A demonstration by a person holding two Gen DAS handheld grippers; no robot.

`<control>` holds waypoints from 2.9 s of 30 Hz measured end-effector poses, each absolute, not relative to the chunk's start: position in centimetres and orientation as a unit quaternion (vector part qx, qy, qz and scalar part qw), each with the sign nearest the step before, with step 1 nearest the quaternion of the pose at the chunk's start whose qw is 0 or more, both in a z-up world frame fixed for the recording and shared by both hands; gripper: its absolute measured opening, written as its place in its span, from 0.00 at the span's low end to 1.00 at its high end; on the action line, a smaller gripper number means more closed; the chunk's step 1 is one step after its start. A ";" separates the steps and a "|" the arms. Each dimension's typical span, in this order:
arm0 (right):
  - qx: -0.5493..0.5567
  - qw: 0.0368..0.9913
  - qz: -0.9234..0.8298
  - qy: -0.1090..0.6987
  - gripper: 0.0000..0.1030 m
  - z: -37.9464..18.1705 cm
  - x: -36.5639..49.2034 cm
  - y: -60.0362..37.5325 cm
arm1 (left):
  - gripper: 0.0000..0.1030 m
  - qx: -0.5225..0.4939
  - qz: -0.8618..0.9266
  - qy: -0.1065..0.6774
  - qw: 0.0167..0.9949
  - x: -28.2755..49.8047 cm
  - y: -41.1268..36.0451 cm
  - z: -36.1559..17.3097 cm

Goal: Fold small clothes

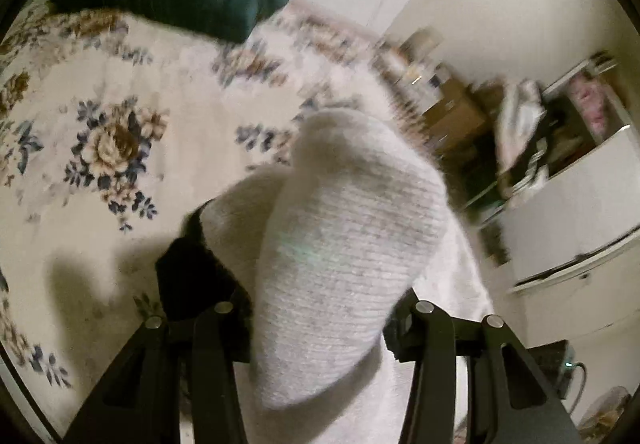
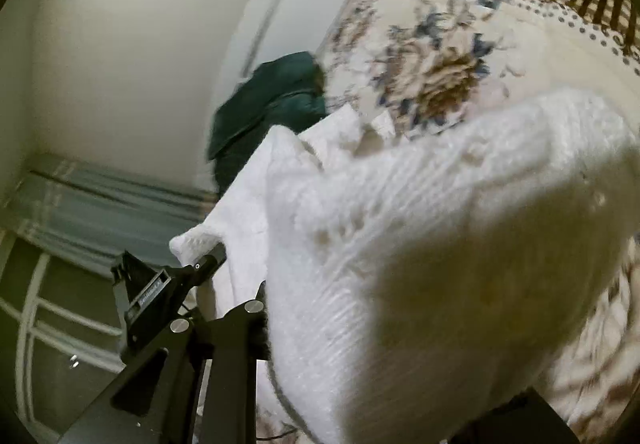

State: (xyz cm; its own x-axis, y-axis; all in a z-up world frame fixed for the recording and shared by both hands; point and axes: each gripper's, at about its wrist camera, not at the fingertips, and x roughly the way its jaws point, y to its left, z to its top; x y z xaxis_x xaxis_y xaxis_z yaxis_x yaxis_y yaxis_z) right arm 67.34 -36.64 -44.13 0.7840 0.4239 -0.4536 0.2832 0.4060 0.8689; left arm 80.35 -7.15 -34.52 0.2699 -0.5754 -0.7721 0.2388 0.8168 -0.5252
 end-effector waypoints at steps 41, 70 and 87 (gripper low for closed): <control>0.086 0.878 -0.084 0.464 1.00 -27.5 60.8 -31.0 | 0.89 0.019 -0.043 0.471 0.881 58.1 -7.0 -20.4; 0.053 0.935 -0.098 0.338 1.00 3.3 20.2 -20.4 | 0.89 0.009 -0.058 0.375 0.925 28.9 -0.9 -0.3; 0.034 0.945 -0.072 0.317 1.00 6.6 17.4 -21.8 | 1.00 0.005 -0.030 0.343 0.939 25.1 -1.6 1.6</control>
State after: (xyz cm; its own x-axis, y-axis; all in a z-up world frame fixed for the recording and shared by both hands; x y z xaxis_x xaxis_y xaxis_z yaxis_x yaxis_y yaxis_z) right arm 17.41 -21.77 6.62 0.7890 -0.1150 -0.6036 0.1575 0.9874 0.0177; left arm 25.10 -1.58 1.63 0.7635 -0.0521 -0.6437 0.0593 0.9982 -0.0104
